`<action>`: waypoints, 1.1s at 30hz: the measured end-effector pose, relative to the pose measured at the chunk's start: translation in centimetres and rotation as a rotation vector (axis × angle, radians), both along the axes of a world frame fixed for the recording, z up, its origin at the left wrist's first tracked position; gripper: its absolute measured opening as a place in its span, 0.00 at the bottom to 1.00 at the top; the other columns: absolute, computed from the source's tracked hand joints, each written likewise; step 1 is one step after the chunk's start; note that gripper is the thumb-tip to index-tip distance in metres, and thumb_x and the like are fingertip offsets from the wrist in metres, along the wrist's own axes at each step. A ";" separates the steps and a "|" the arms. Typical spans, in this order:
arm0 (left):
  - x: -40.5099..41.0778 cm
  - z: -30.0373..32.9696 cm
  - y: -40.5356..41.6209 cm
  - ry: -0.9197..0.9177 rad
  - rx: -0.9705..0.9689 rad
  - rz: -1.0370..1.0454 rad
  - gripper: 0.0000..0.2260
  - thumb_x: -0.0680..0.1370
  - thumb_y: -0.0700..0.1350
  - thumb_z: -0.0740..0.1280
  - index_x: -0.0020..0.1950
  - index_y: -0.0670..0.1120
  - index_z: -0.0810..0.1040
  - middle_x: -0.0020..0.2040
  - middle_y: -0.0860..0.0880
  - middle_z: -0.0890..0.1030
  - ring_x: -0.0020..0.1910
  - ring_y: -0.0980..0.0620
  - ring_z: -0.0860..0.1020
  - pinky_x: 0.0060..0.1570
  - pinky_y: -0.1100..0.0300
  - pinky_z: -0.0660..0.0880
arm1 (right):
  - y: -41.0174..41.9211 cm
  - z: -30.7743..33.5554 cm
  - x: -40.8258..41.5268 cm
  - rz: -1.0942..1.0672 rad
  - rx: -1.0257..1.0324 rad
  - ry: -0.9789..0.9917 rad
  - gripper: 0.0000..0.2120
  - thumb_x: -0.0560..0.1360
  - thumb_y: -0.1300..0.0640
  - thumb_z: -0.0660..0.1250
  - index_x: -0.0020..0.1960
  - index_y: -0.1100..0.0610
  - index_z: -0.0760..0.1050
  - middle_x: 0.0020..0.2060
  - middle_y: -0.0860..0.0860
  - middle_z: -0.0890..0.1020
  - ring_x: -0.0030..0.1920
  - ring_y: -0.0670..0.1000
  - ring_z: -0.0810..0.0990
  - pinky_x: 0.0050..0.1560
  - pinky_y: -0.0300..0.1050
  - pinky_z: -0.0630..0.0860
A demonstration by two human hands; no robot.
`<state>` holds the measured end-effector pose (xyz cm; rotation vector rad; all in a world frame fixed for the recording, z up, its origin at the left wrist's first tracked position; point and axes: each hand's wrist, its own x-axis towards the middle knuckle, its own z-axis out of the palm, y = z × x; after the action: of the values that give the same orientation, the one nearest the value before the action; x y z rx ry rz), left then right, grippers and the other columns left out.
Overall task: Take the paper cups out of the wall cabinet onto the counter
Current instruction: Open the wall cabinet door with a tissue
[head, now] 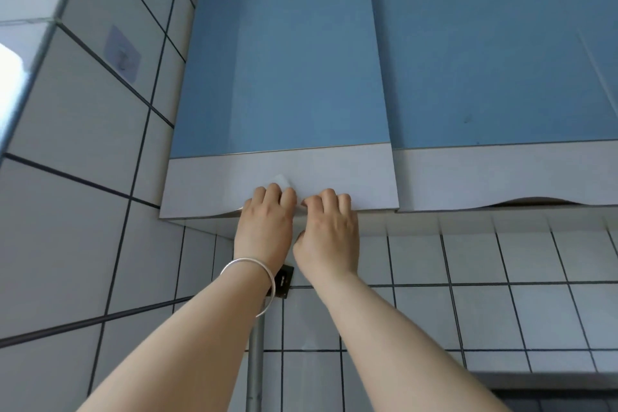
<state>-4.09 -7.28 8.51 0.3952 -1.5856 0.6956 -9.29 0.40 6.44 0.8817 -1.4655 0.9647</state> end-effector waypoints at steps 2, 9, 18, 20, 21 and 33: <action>0.6 0.0 0.3 -0.006 0.045 -0.022 0.16 0.55 0.31 0.77 0.34 0.42 0.73 0.30 0.44 0.74 0.27 0.43 0.74 0.24 0.58 0.68 | 0.3 -0.1 0.8 -0.027 -0.027 0.016 0.11 0.55 0.63 0.66 0.38 0.55 0.77 0.37 0.51 0.79 0.39 0.56 0.78 0.35 0.44 0.74; 4.1 0.2 2.2 0.066 0.217 -0.290 0.06 0.74 0.40 0.65 0.47 0.38 0.75 0.47 0.40 0.76 0.48 0.40 0.74 0.40 0.56 0.63 | 1.2 -0.6 4.5 -0.093 -0.088 0.065 0.14 0.63 0.59 0.54 0.40 0.53 0.77 0.38 0.50 0.78 0.44 0.51 0.66 0.39 0.43 0.68; 10.3 -0.3 4.5 0.172 0.284 -0.339 0.08 0.73 0.39 0.63 0.40 0.44 0.64 0.40 0.47 0.70 0.37 0.44 0.66 0.35 0.57 0.56 | 3.7 -2.9 8.0 0.324 -0.027 0.454 0.20 0.65 0.62 0.57 0.55 0.56 0.74 0.50 0.53 0.79 0.52 0.53 0.70 0.51 0.45 0.69; 11.8 -0.3 4.7 0.198 0.284 -0.338 0.14 0.72 0.47 0.69 0.38 0.44 0.64 0.38 0.49 0.70 0.36 0.45 0.67 0.35 0.56 0.60 | 3.5 -4.2 7.8 0.458 -0.001 0.464 0.18 0.65 0.63 0.58 0.54 0.54 0.70 0.49 0.52 0.78 0.50 0.53 0.72 0.50 0.45 0.71; 12.6 -0.3 4.8 0.217 0.269 -0.331 0.17 0.71 0.50 0.71 0.38 0.44 0.64 0.37 0.49 0.70 0.35 0.44 0.68 0.36 0.55 0.63 | 3.3 -4.6 7.7 0.530 0.002 0.393 0.17 0.66 0.63 0.58 0.54 0.53 0.69 0.49 0.52 0.77 0.49 0.52 0.73 0.50 0.46 0.74; 17.8 -1.6 4.7 0.455 0.249 -0.373 0.09 0.68 0.48 0.70 0.41 0.44 0.74 0.39 0.49 0.78 0.39 0.47 0.75 0.38 0.55 0.71 | 1.0 -1.6 14.7 1.022 0.110 -0.067 0.11 0.74 0.63 0.64 0.56 0.57 0.72 0.53 0.48 0.76 0.56 0.48 0.74 0.49 0.35 0.66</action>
<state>13.75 -2.59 6.95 0.3921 -1.2609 0.1066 5.43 1.38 4.81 1.7600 -1.0835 1.6552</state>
